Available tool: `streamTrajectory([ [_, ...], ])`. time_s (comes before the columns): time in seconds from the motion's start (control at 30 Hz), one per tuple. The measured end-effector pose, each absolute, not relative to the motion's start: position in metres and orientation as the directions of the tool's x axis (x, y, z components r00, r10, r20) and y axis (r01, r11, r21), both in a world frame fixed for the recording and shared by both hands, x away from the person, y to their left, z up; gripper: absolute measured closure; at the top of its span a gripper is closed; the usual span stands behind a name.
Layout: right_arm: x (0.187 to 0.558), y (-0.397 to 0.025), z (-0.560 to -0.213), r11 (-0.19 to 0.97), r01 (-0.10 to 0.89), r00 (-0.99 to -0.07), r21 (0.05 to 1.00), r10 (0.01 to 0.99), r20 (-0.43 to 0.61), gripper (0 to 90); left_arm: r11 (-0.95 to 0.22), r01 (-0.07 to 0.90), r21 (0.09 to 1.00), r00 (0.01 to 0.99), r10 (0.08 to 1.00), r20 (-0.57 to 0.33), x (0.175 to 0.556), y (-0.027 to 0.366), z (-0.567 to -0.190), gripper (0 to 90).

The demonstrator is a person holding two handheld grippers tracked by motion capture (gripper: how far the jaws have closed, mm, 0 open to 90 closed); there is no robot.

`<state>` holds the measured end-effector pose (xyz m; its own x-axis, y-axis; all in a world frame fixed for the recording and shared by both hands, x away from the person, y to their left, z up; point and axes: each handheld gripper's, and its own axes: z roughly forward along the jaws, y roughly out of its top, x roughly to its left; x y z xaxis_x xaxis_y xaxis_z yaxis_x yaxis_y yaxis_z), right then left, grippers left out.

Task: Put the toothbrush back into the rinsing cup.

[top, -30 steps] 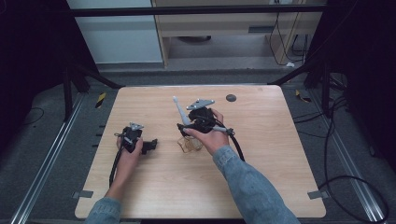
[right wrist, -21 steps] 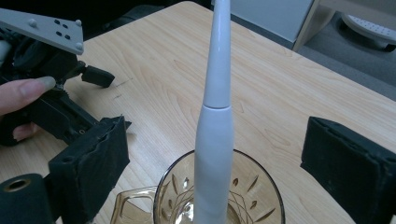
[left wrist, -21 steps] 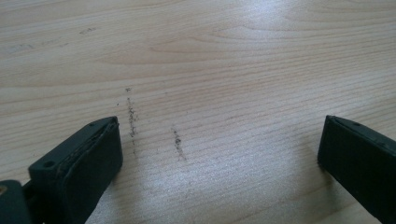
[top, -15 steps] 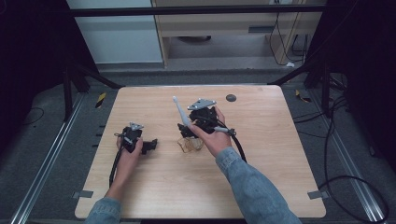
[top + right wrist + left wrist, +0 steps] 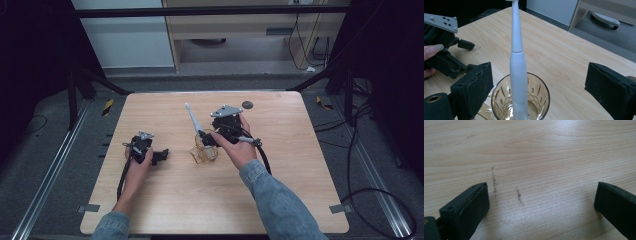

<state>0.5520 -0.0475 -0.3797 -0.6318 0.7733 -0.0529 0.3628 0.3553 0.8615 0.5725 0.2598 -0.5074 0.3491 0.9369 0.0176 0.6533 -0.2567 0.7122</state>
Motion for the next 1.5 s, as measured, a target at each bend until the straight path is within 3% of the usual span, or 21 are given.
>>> streamTrajectory([
  [0.53, 0.544, -0.071, -0.376, 0.336, 0.364, -0.614, 0.869, 0.788, -0.047, 8.3, -0.258, 0.653, 0.712, 0.35, 0.937, 0.019, 0.573, 0.26, -0.507, 0.0],
  [1.5, 0.534, -0.137, -0.401, 0.295, 0.422, -0.527, 0.857, 0.849, -0.032, 10.7, -0.26, 0.654, 0.711, 0.35, 0.936, 0.02, 0.573, 0.26, -0.507, 0.0],
])
